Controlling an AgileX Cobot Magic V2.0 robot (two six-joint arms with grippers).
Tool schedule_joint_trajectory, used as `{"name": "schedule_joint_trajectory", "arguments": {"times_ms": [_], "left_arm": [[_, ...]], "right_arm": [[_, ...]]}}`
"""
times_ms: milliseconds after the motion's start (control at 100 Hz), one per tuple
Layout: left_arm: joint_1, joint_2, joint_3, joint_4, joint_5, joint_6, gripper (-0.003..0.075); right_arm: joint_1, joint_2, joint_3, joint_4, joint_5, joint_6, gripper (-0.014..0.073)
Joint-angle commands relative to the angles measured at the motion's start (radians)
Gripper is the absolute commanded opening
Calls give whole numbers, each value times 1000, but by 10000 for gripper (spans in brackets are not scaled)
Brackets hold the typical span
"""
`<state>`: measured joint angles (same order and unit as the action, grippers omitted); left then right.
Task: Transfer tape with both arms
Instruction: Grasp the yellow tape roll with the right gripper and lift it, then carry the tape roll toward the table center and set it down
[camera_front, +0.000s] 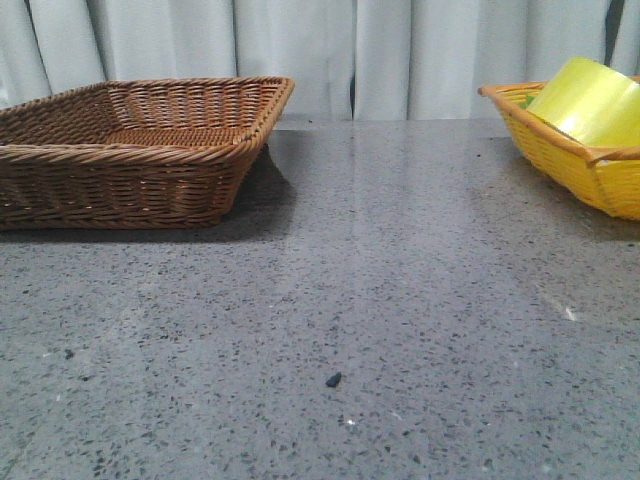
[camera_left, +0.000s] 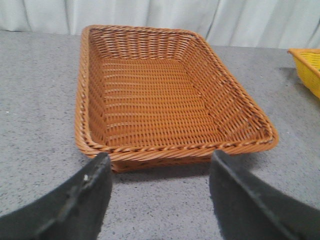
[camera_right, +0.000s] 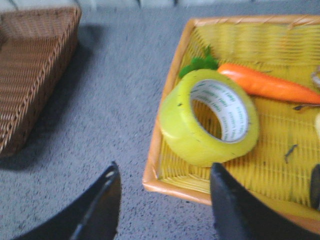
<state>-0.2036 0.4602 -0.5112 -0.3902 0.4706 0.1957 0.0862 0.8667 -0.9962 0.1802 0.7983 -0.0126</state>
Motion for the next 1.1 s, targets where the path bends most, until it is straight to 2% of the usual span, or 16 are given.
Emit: {"name": "schedule_joint_trajectory", "arguments": {"times_ms": [0,130,250,420,670,740,800,810,830,850,1090], "left_arm": [[-30,18,-37,-15,-64,9,405],[-61,20,-37,-15,-56,9,405],[-74,20,-37,-15,-54,9,404],[-74,20,-37,-15,-21,9,404],[-74,20,-37,-15,-4,9,403],[-74,20,-37,-15,-4,9,403],[-74,20,-37,-15,-4,9,403],[-74,20,-37,-15,-4,9,403],[-74,20,-37,-15,-4,9,403],[-74,20,-37,-15,-4,9,403],[-74,20,-37,-16,-3,9,402]], "right_arm": [[10,151,-163,-5,71,-25,383],[10,356,-311,-16,111,-58,384],[8,491,-379,-45,121,-60,384],[8,601,-391,-123,116,-60,384],[8,700,-391,-128,54,-60,377],[8,706,-391,-128,47,-60,288],[8,703,-392,-128,47,-60,74],[8,700,-395,-130,47,-60,74],[8,695,-395,-129,44,-64,-26],[8,691,-397,-129,41,-68,-72],[17,573,-537,-158,26,-79,-65]]}}
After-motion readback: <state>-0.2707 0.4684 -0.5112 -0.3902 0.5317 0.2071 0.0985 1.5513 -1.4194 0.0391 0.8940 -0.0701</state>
